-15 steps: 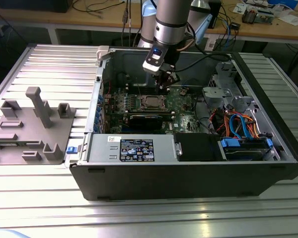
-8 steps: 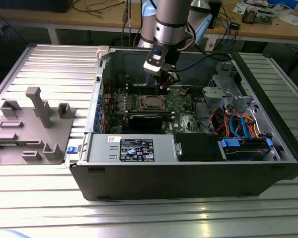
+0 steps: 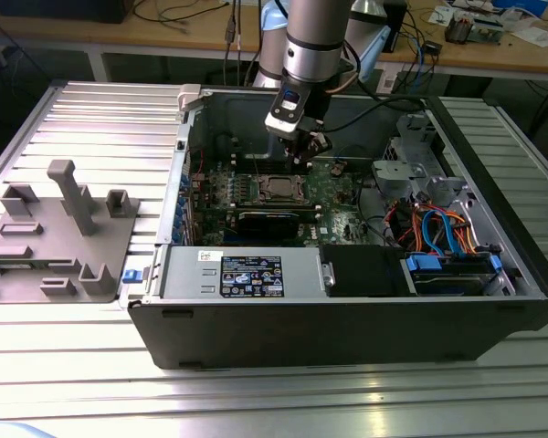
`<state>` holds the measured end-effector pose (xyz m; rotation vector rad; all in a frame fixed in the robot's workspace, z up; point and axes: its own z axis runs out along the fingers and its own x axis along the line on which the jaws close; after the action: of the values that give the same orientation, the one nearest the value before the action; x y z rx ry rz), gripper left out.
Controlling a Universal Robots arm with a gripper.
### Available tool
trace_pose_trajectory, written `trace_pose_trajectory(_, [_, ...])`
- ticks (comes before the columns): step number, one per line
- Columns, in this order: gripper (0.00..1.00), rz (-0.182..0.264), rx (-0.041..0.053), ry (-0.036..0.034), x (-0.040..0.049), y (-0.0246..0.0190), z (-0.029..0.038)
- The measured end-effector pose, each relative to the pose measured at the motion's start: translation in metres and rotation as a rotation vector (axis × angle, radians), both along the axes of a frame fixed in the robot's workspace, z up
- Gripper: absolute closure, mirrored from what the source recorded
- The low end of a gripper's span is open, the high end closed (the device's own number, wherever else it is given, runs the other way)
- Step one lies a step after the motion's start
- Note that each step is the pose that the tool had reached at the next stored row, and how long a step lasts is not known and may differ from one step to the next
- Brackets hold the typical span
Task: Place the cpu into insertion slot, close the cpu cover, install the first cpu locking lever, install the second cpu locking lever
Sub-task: 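Install the first cpu locking lever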
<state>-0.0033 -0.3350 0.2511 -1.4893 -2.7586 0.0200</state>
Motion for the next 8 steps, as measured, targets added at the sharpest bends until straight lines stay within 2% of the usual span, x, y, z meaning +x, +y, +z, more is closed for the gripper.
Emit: trace_pose_trajectory(8, [0.89,0.024,0.0000,0.0000,0.0000,0.0000,0.0000])
